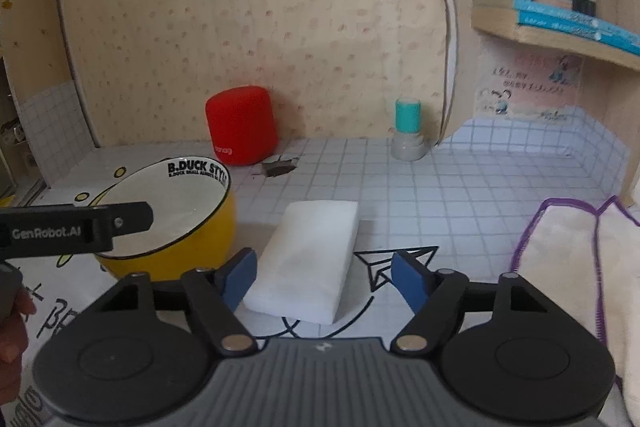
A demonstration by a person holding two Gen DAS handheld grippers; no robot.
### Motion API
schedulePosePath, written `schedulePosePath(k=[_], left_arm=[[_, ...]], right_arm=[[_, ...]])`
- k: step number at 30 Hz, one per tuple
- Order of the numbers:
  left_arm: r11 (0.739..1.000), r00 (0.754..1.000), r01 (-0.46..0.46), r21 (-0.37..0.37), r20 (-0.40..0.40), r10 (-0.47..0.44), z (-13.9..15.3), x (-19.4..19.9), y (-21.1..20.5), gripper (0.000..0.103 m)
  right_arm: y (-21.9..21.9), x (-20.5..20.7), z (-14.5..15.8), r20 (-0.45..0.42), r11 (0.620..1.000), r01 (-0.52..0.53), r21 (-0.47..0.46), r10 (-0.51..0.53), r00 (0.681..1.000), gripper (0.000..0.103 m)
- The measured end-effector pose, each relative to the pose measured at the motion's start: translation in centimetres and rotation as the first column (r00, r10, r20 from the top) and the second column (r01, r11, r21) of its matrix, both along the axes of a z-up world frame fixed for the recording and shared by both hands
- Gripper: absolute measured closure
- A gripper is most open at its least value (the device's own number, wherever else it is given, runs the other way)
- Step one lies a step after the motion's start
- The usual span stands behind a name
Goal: Clean bowl
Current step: 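Grasp the yellow bowl rim with the left gripper while the right gripper grasps the white sponge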
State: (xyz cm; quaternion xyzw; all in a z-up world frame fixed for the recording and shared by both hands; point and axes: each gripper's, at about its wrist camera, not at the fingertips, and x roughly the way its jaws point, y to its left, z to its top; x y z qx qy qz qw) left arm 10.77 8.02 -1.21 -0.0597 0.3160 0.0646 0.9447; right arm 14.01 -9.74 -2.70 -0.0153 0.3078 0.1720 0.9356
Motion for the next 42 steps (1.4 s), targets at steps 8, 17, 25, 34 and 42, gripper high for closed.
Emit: schedulePosePath(k=[8, 17, 25, 34, 42], left_arm=[[0.999, 0.999, 0.025, -0.04, -0.042, -0.027, -1.3, 1.9, 0.3, 0.0], [0.993, 0.994, 0.095, -0.063, -0.053, -0.098, -2.1, 2.6, 0.1, 0.016], [0.992, 0.994, 0.1, -0.082, -0.045, -0.104, -2.2, 2.4, 0.3, 0.017], [0.993, 0.994, 0.098, -0.066, -0.04, -0.101, -2.2, 2.4, 0.3, 0.013], [0.987, 0.988, 0.151, -0.062, -0.033, -0.153, -2.0, 2.6, 0.1, 0.028]], right_arm=[[1.0, 1.4, -0.8, -0.027, 1.0, -0.005, -0.024, 0.004, 1.0, 0.029], [2.3, 2.7, -1.7, -0.054, 0.999, -0.031, -0.022, 0.029, 0.998, 0.034], [1.9, 2.8, -1.6, -0.044, 0.998, -0.047, 0.04, 0.049, 0.998, 0.064], [2.5, 3.1, -1.5, -0.025, 0.995, -0.089, 0.052, 0.091, 0.996, 0.085], [2.3, 2.7, -1.1, 0.007, 0.996, -0.079, 0.048, 0.079, 0.997, 0.086]])
